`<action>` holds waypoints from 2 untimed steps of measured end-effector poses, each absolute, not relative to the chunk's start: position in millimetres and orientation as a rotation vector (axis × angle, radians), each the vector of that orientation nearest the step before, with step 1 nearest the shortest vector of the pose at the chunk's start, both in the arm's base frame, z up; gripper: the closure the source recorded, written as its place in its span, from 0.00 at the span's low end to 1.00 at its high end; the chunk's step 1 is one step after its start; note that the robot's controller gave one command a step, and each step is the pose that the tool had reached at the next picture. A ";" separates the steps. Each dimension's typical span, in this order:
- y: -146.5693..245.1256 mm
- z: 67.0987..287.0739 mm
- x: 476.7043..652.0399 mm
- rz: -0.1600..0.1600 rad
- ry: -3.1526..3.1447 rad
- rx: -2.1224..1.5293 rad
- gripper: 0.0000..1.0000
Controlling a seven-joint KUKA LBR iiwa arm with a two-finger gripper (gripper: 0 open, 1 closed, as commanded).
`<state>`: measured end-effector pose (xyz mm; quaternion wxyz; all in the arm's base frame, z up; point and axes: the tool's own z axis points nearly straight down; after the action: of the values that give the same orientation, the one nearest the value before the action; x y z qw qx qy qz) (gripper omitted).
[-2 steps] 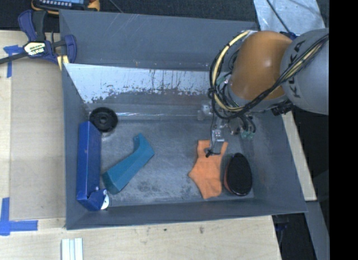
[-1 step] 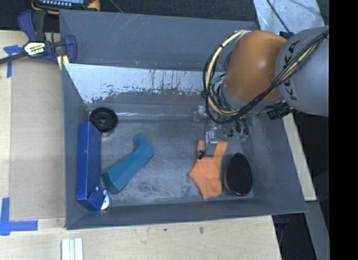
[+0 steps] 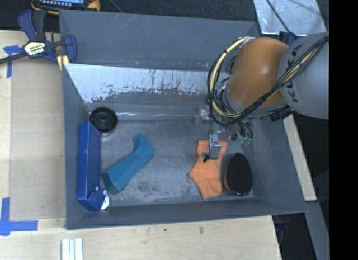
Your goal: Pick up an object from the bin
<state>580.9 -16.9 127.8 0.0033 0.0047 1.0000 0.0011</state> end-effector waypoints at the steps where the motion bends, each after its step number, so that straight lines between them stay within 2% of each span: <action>1: -49.1 114.8 587.9 -0.002 3.110 -0.408 0.00; 2: -73.8 90.6 584.4 -0.001 3.138 -0.060 0.00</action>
Offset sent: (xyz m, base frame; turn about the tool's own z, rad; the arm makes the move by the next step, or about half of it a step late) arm -0.0011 -0.0753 -0.0578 0.0871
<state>584.4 -73.8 90.6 0.0015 -0.0190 0.9998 -0.0002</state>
